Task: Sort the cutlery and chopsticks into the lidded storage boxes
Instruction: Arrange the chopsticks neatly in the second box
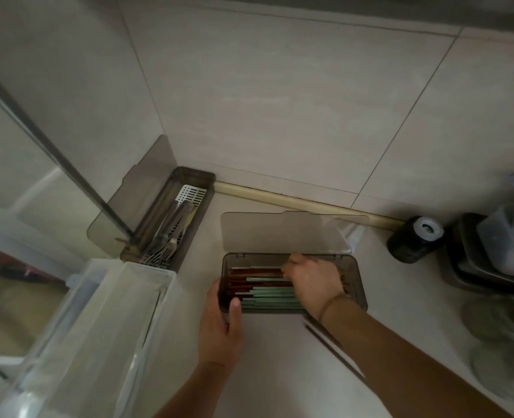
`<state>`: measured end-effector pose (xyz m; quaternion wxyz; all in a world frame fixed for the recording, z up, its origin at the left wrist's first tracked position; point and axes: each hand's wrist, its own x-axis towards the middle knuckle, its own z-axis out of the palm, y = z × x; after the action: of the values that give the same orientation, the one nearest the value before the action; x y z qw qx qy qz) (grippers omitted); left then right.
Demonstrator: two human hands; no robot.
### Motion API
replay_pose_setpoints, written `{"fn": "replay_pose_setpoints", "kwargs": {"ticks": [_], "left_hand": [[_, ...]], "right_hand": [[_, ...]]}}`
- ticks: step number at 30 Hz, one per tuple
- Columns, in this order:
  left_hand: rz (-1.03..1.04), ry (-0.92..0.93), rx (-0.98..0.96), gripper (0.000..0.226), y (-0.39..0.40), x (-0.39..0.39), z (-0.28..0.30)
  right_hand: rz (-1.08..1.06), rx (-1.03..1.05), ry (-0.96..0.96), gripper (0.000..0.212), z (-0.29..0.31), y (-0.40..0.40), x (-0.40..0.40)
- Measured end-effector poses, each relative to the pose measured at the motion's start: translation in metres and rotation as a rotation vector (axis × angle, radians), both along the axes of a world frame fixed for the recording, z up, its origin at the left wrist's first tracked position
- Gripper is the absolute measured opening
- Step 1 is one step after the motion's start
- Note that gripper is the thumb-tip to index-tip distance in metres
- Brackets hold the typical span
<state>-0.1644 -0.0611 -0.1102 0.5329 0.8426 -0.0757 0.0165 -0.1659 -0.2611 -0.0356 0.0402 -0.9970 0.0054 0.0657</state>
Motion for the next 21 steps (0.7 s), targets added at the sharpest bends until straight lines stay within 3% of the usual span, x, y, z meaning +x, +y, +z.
{"fn": "replay_pose_setpoints", "kwargs": {"ticks": [8,11,16,21], "left_hand": [[-0.02,-0.017,-0.005,0.048,0.0,0.0,0.001],[-0.024,-0.036,0.015,0.038,0.0,0.001,0.003],[-0.002,-0.012,0.013,0.041,0.0,0.0,0.0],[-0.009,0.01,0.001,0.049,0.0,-0.001,-0.002]], "right_hand": [[-0.033,-0.057,-0.063,0.021,0.009,0.01,-0.006],[-0.061,-0.108,-0.082,0.029,0.015,0.01,-0.007],[-0.047,-0.021,-0.047,0.023,0.004,0.004,-0.01],[-0.083,0.021,-0.041,0.033,-0.007,0.003,-0.005]]}}
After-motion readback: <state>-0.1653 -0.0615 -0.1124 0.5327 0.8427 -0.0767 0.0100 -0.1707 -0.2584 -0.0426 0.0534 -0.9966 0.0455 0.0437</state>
